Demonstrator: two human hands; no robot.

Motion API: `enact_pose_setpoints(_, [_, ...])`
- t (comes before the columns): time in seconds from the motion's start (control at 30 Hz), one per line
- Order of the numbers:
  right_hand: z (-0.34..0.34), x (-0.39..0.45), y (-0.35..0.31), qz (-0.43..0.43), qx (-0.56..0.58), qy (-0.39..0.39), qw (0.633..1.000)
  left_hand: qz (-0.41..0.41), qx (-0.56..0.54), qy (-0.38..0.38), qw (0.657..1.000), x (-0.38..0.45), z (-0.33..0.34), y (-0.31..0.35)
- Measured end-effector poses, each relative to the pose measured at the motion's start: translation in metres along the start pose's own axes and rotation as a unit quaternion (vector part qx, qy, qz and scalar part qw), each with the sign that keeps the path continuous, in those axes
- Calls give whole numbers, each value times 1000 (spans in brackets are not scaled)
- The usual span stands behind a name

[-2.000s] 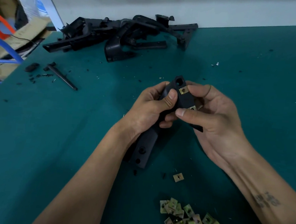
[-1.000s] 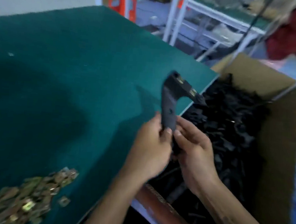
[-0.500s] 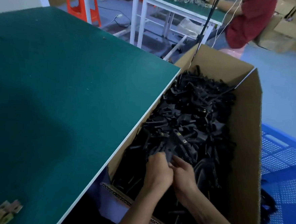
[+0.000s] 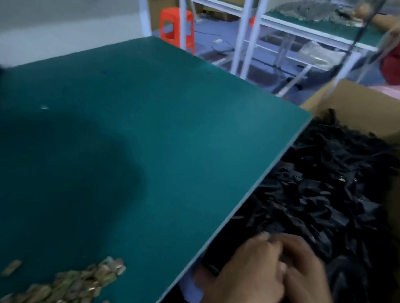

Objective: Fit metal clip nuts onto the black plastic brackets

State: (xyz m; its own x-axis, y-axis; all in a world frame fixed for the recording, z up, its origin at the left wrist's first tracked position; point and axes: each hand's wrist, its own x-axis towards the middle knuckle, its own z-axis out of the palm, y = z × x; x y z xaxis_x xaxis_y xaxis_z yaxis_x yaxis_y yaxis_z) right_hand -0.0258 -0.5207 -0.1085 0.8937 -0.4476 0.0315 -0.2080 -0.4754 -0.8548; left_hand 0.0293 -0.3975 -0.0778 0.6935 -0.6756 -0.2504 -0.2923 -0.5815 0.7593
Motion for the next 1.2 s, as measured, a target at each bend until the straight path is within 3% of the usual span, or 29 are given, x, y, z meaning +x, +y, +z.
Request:
enact_pose_setpoints(0.07, [4,3,-32,-91,24,27,995,64,-78,54,993,-28,-37,-2])
enact_pose_setpoints(0.13, [18,10,-63,-170,59,40,983,71,-177,153,970,-55,-79,-18])
enact_pose_setpoints(0.23, [62,17,-110,-244,101,11,964,57,-276,358,890,-96,-145,-66])
enact_pose_setpoints(0.33, [119,20,-158,-323,97,-136,932,13,-311,542,781,-140,-193,-132])
enact_pose_setpoints(0.47, [202,21,-205,-308,116,-323,887,-36,-318,668,672,-188,-211,-193])
enact_pose_setpoints(0.5, [220,21,-215,-289,132,-349,882,-36,-317,683,657,-196,-213,-200])
enact_pose_setpoints(0.63, [281,27,-244,-232,182,-397,869,-57,-274,706,650,-205,-224,-209])
enact_pose_setpoints(0.77, [338,37,-274,-270,143,-392,868,-68,-331,734,590,-206,-233,-212])
enact_pose_setpoints(0.83, [370,46,-290,-306,117,-365,872,-66,-355,734,575,-206,-236,-213])
enact_pose_setpoints(1.0, [459,83,-341,-377,58,-245,891,-42,-385,729,565,-207,-238,-219])
enact_pose_setpoints(1.2, [530,117,-384,-311,-53,-266,911,-29,-393,722,569,-206,-240,-225])
